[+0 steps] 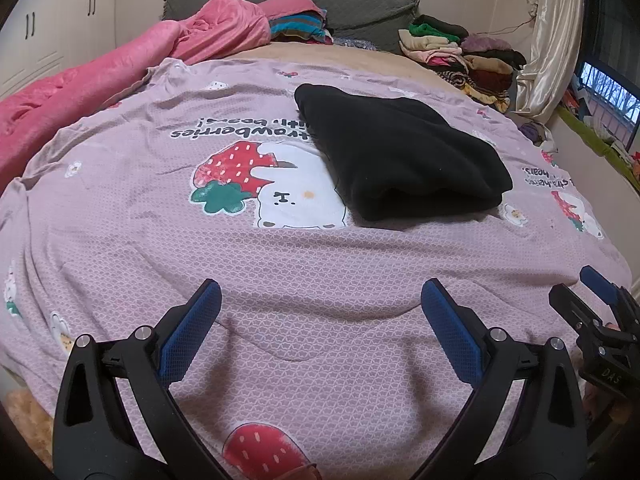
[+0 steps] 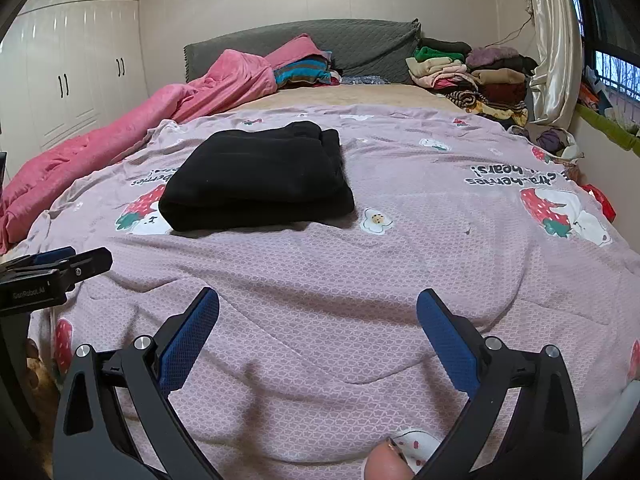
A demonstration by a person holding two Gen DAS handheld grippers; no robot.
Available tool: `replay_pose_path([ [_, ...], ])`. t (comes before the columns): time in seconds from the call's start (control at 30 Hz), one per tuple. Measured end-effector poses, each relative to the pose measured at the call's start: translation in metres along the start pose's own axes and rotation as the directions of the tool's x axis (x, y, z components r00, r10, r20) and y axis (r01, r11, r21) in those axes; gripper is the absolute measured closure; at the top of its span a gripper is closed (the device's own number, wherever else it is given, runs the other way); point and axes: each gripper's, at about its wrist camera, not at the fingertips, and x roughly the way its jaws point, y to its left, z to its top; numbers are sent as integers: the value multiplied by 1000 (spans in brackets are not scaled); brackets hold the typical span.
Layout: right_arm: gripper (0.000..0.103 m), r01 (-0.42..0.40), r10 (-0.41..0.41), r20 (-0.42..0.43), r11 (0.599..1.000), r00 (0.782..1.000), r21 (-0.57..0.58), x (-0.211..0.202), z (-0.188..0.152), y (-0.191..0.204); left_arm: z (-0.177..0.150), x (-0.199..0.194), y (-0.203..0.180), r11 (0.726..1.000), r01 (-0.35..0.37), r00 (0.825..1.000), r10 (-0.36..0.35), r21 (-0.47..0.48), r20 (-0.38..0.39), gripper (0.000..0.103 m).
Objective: Fold small clothes
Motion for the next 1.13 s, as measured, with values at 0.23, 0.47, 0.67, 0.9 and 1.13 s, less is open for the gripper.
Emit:
replay_pose_path([
  [0.23,4,-4,4,-2,1000,1000,4,1,0,1,1,0,1,1000,3,1000,-3,-4,-1,9],
  [0.47,4,0,0,-6,1000,1000,14,0,-1,1,0,0,5,1000,2,1000,-2,-18,-3,10],
  [0.67,4,50,-50,-4,996,999,69,-4,-3,-13,1,4,12,998,-41,999,40,-47,-14,10],
  [0.9,4,299,-292,-63,928,954,223,-32,-17,-100,29,3,70,980,-99,995,97,-172,-22,9],
  [1.13,4,731,-673,-305,543,673,413,-106,-84,-267,89,-2,243,865,-328,940,340,-380,-38,10],
])
